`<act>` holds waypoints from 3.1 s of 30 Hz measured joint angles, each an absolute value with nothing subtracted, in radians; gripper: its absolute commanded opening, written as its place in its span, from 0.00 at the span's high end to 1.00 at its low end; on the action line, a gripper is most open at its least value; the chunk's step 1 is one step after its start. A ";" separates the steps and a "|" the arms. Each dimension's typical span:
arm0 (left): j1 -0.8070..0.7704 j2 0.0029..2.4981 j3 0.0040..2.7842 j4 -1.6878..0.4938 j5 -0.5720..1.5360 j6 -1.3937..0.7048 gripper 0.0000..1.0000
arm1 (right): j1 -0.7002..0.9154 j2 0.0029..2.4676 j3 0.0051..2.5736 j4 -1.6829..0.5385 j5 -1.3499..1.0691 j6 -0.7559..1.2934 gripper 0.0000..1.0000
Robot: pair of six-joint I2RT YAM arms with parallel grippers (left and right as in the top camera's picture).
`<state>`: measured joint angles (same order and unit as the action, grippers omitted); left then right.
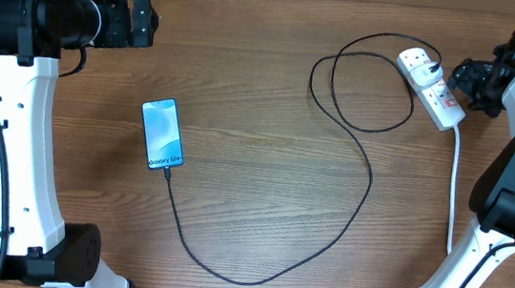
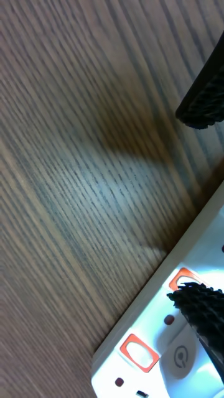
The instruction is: Plug charger to phone and switch on socket
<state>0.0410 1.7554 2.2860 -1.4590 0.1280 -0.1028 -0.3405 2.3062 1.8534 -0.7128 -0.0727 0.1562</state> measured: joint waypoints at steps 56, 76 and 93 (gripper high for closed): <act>0.041 1.755 2.286 -1.459 0.128 -0.103 0.00 | -0.317 2.333 1.867 -0.765 -0.107 0.114 0.14; 0.041 1.755 2.286 -1.459 0.128 -0.103 0.00 | -0.319 2.378 2.165 -0.970 0.000 0.120 0.08; 0.041 1.755 2.286 -1.459 0.128 -0.103 0.00 | -0.319 2.472 2.165 -0.984 -0.011 0.138 0.09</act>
<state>0.0410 1.7554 2.2860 -1.4590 0.1280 -0.1028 -0.3191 2.4722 2.1654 -0.9840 -0.0109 0.1383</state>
